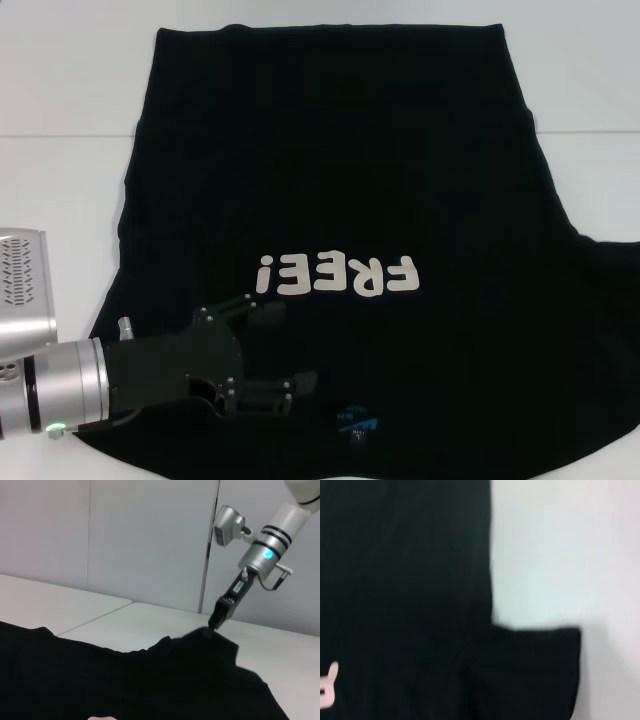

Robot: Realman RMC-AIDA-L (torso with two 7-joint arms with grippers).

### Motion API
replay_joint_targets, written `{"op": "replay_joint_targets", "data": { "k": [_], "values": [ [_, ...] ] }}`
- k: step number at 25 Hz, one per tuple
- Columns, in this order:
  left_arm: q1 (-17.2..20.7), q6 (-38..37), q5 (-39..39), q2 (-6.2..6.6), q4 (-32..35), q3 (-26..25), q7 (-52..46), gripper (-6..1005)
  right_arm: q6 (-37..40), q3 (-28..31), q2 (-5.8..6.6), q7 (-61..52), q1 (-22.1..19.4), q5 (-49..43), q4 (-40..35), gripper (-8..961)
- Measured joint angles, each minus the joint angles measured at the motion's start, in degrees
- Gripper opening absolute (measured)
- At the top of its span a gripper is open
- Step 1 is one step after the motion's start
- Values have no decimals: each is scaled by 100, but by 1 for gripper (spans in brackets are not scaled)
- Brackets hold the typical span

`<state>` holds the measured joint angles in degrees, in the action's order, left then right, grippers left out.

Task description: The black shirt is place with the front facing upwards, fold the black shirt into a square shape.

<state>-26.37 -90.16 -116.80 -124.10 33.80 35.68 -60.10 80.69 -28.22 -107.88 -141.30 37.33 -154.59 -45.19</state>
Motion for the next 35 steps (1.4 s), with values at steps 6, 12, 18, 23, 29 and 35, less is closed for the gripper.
{"op": "replay_joint_targets", "data": {
  "k": [6,12,18,23,29,35],
  "values": [
    [0,-1,0,0,-1,1,-6,948,226,165,37,2,14,8,-459,40],
    [0,-2,0,0,14,17,-9,948,338,39,-3,54,300,18,-542,47],
    [-14,-2,0,0,9,27,-17,948,411,-327,-119,22,647,18,-507,55],
    [-22,-2,0,0,-3,36,-19,948,472,-597,-273,8,876,18,-442,61],
    [-41,-2,0,-6,-5,41,-19,949,455,-769,-368,10,1010,15,-239,68],
    [-52,-2,0,-9,-5,44,-19,949,437,-778,-415,54,1024,238,-200,75]
  ]
}}
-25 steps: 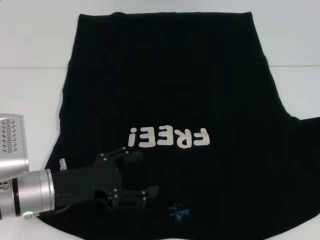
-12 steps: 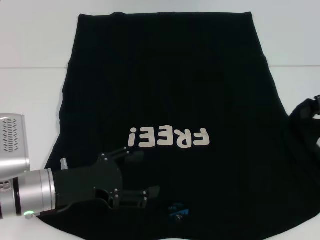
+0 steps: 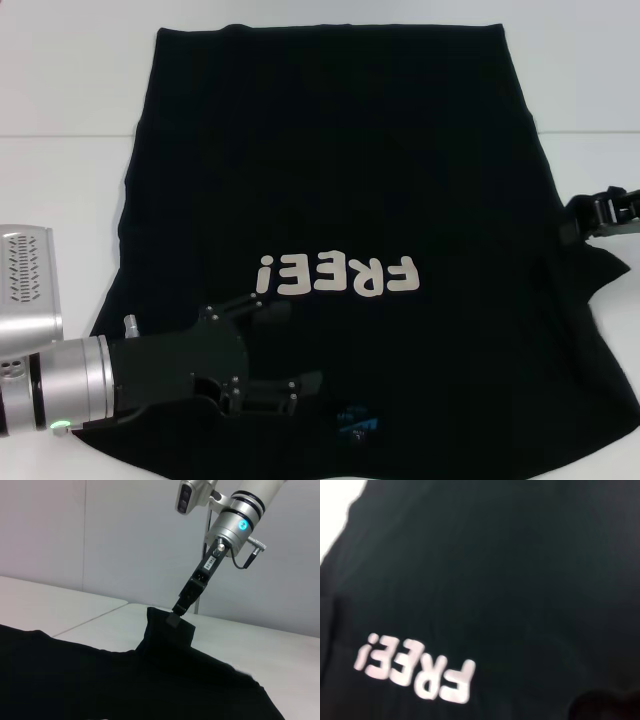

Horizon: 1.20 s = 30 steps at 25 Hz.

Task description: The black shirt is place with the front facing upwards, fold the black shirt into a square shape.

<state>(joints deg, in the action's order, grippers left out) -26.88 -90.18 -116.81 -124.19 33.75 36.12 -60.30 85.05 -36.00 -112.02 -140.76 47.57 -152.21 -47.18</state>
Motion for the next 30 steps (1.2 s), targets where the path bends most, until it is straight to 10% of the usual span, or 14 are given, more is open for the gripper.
{"op": "replay_joint_targets", "data": {
  "k": [15,30],
  "values": [
    [-2,-1,0,0,0,0,-1,948,-142,-190,-14,203,-98,470,196,94],
    [-10,2,238,28,-94,-235,-1247,949,190,-78,-55,2835,-1460,3166,645,653]
  ]
}}
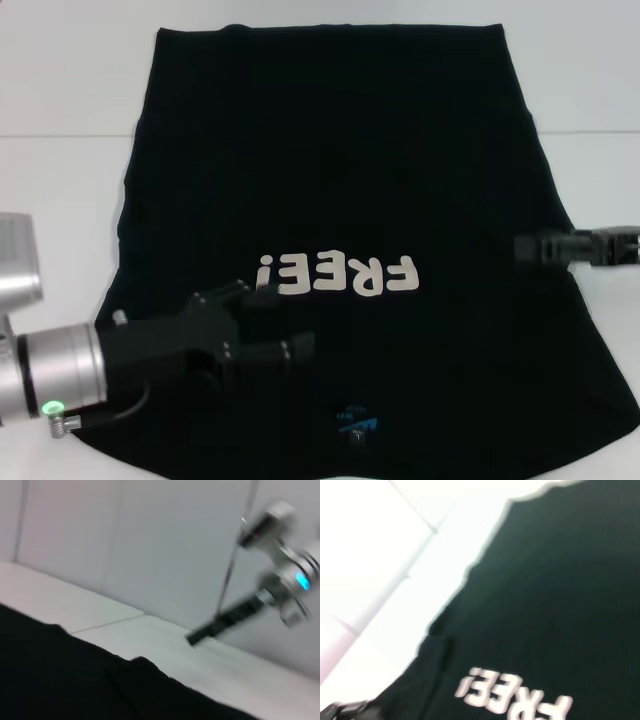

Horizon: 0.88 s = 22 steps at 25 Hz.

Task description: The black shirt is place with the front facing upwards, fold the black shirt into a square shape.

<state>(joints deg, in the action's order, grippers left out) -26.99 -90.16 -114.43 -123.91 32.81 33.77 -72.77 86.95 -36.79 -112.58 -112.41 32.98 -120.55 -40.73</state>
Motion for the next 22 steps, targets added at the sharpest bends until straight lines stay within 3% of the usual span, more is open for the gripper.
{"op": "replay_joint_targets", "data": {
  "k": [3,6,9,10,14,20,22],
  "values": [
    [1,13,10,72,70,-235,-1001,948,224,20,-164,1604,-553,679,247,716],
    [5,32,-98,208,197,-354,-2128,948,408,66,-430,3200,-1059,1101,384,780],
    [34,-20,-429,363,556,-384,-3607,948,444,164,-671,4408,-1389,1278,596,777],
    [36,-34,-734,430,819,-461,-4490,949,437,166,-695,4672,-1435,1281,729,777],
    [-14,-186,-1278,572,1058,-786,-5621,949,288,110,-691,5554,-1451,1114,1403,821],
    [-53,-382,-2197,805,1528,-1391,-6638,948,-61,36,-733,6446,-1366,818,1876,946],
    [-82,-386,-2510,858,1674,-1465,-6752,948,-129,34,-736,6586,-1337,816,1973,946]
  ]
}}
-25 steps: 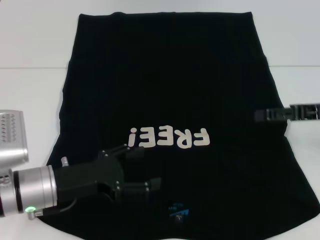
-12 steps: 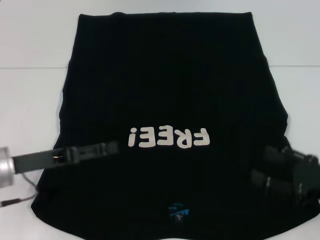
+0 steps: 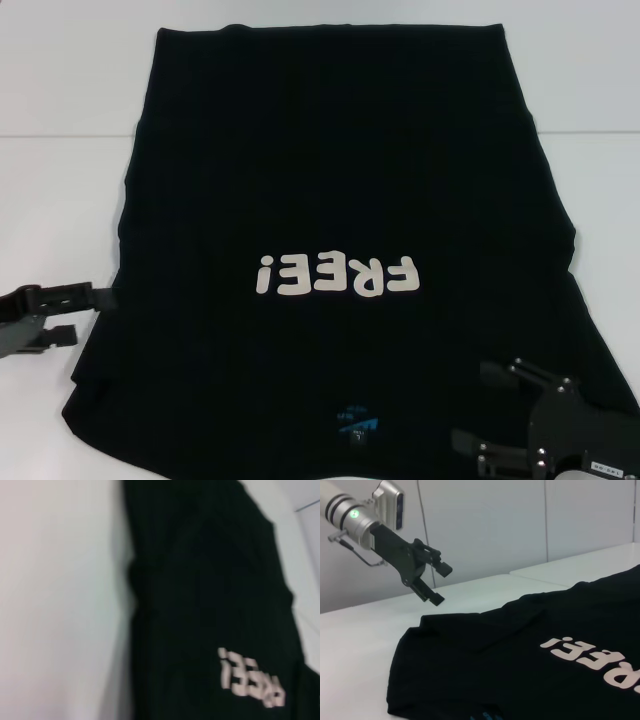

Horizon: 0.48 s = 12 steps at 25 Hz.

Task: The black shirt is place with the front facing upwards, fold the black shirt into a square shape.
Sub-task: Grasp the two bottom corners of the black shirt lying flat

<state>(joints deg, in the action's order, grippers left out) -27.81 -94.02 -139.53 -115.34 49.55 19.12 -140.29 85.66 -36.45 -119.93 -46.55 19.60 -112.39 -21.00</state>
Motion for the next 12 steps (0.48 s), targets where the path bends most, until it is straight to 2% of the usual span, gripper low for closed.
{"op": "replay_joint_targets", "data": {
  "k": [5,12],
  "values": [
    [-170,218,-655,44,-41,35,-50,949,-57,-52,2,90,31,-3,61,947],
    [-192,528,-751,44,-111,181,72,948,-52,-55,8,95,38,-3,67,946]
  ]
}}
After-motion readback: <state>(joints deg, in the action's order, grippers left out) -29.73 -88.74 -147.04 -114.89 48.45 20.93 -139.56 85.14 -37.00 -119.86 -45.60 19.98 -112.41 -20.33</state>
